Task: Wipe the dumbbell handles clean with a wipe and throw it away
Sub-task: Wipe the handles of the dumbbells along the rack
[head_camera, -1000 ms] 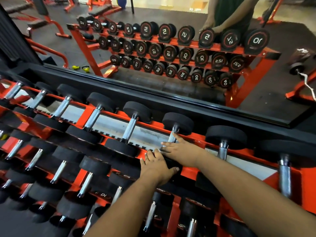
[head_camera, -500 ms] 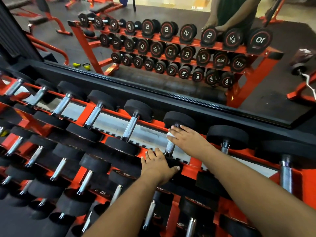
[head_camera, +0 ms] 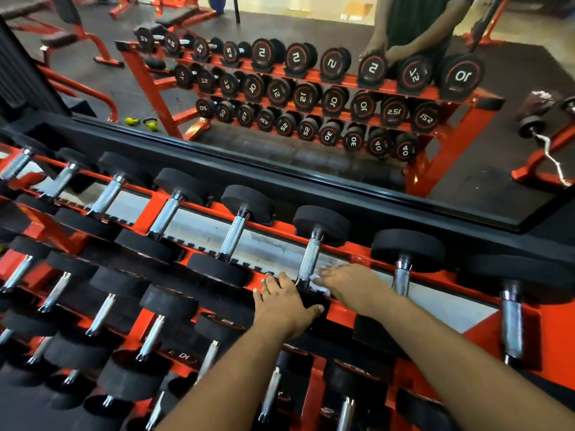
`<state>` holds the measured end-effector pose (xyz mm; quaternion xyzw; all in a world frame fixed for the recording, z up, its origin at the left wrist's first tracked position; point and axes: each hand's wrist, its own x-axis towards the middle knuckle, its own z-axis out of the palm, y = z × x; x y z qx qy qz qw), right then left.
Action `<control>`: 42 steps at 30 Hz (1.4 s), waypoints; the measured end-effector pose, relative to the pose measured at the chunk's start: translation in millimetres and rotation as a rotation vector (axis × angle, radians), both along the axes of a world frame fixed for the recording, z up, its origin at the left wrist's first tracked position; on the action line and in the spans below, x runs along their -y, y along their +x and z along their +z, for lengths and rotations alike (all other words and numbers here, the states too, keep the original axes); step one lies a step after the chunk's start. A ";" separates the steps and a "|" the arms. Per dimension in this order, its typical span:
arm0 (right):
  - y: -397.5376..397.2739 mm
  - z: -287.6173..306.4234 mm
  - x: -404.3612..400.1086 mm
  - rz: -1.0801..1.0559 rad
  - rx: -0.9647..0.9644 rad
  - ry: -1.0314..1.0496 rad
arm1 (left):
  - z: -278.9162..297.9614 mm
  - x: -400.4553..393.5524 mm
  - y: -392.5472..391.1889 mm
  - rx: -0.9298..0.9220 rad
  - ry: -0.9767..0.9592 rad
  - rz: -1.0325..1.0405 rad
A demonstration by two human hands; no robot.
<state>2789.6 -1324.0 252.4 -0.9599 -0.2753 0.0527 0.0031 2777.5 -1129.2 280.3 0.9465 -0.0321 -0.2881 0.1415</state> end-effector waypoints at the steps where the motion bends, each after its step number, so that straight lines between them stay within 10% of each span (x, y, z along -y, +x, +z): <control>1: -2.6 -0.2 0.6 -0.207 -0.028 0.153 | 0.0 0.4 0.3 -0.004 0.001 -0.003; 5: 12.7 -3.0 -22.9 -0.981 -0.129 0.989 | -0.7 -0.2 -0.3 0.008 0.003 -0.003; 10: 40.5 0.9 -71.5 -1.228 -0.312 1.439 | -2.1 -0.7 -1.2 0.015 0.004 0.002; 31: -19.4 6.8 -63.8 -0.920 -0.753 1.282 | 2.3 -1.5 -4.2 0.000 -0.037 0.001; 42: 46.7 22.8 -59.8 -1.364 -0.637 1.536 | 0.7 -0.1 -5.2 0.024 0.003 -0.010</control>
